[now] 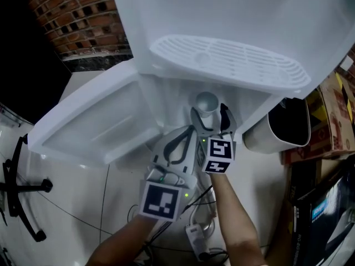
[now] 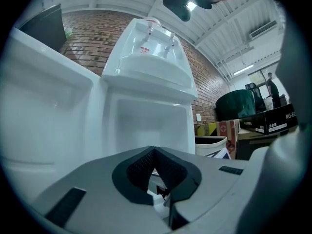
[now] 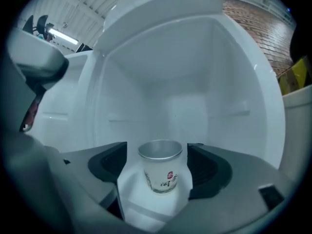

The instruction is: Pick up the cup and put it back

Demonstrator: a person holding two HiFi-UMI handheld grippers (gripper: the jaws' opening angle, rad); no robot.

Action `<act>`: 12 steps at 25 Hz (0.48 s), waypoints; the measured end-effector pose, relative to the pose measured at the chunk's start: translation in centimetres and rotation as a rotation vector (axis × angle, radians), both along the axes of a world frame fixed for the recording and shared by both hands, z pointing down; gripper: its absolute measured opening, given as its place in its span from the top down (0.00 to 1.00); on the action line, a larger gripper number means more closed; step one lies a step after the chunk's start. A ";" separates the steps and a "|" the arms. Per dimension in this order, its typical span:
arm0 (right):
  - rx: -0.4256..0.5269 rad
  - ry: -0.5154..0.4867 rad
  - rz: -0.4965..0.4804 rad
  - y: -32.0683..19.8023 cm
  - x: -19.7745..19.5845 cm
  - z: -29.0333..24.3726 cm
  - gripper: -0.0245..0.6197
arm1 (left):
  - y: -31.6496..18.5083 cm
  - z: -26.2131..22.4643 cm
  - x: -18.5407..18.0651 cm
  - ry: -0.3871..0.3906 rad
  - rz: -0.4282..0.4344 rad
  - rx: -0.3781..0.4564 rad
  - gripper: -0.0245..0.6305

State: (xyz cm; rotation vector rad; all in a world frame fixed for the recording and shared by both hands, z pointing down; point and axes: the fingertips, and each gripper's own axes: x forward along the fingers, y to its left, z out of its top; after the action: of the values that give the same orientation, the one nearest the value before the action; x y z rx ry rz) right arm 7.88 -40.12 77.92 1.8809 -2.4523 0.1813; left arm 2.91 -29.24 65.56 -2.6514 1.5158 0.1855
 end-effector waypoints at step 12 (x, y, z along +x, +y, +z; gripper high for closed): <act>-0.039 0.034 0.011 -2.6 0.5 1.5 0.45 | 0.2 0.7 -1.3 -0.027 -0.019 -0.018 0.97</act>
State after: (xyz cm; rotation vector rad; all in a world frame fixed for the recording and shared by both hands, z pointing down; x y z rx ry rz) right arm 8.35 -42.68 79.40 1.8661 -2.3989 0.1946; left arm 1.62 -29.07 66.28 -2.6405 1.5418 0.1358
